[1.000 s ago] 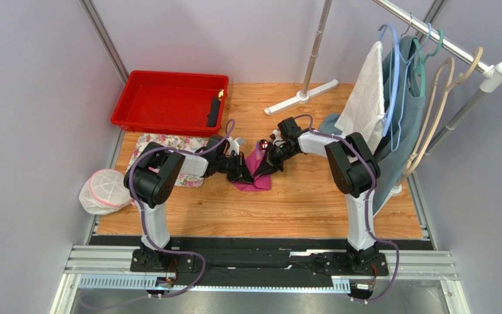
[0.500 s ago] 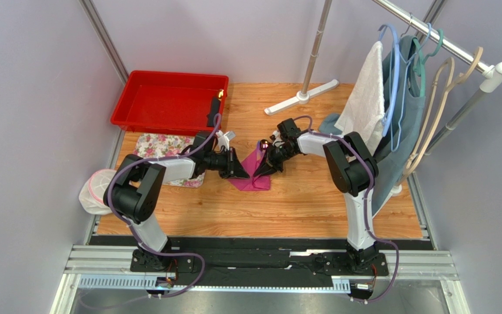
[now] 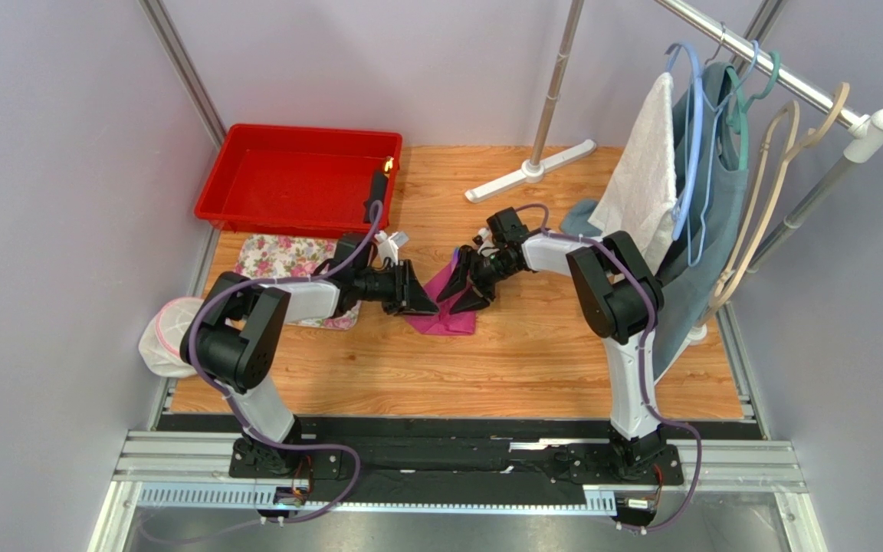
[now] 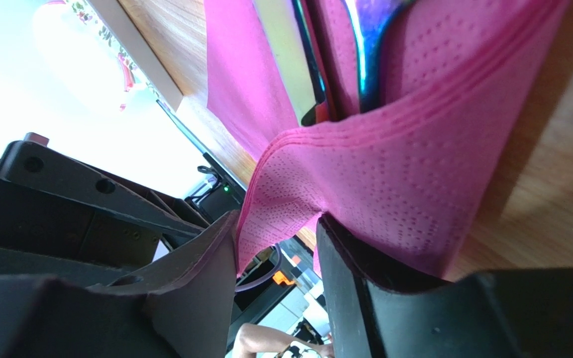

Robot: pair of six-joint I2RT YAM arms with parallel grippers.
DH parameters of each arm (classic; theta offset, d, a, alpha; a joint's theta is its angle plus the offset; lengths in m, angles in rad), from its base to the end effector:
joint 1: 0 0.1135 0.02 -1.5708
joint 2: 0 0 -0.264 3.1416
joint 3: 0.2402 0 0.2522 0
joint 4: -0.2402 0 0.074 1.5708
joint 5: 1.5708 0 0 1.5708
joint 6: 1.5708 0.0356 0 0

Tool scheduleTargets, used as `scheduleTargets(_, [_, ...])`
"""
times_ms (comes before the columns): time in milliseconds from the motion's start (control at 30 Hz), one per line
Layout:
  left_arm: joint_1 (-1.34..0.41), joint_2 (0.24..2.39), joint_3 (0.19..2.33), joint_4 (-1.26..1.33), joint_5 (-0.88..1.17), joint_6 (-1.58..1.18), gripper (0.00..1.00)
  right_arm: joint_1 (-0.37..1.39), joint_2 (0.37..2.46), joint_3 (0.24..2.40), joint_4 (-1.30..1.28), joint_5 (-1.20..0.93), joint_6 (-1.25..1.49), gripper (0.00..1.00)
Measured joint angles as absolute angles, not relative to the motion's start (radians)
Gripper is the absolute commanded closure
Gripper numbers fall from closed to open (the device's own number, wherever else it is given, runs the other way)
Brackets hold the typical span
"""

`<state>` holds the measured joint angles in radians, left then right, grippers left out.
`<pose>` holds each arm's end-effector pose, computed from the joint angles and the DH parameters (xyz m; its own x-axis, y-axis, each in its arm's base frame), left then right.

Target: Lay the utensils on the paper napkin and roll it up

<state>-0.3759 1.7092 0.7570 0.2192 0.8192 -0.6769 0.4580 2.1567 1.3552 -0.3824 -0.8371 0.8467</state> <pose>0.2885 -0.1418 0.1444 -0.9585 -0.0815 -0.2731 0.1993 0.4936 -0.8466 0.3618 0.2078 0.1086 -0.9603 0.0859 0.2653 0.2596 0.6225 0.7383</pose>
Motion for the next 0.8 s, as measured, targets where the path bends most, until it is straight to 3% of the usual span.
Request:
scheduleTargets(33, [-0.373,1.709,0.757,0.229,0.822,-0.685,0.61,0.458,2.157,1.355,-0.38,-0.84,0.849,0.5])
scheduleTargets(67, [-0.37,1.709,0.757,0.239,0.823,-0.693,0.6,0.458,2.157,1.355,-0.379,-0.841,0.85,0.37])
scheduleTargets(200, [-0.344,1.709,0.758,0.274,0.83,-0.721,0.62,0.458,2.156,1.36,-0.369,-0.862,0.865,0.34])
scheduleTargets(233, [-0.339,1.709,0.76,0.276,0.831,-0.723,0.64,0.46,2.157,1.361,-0.368,-0.867,0.869,0.29])
scheduleTargets(500, [-0.345,1.704,0.762,0.277,0.823,-0.698,0.87,0.462,2.157,1.365,-0.362,-0.876,0.884,0.27])
scheduleTargets(800, [-0.382,1.777,0.819,0.275,0.802,-0.712,1.0,0.461,2.157,1.365,-0.362,-0.872,0.899,0.28])
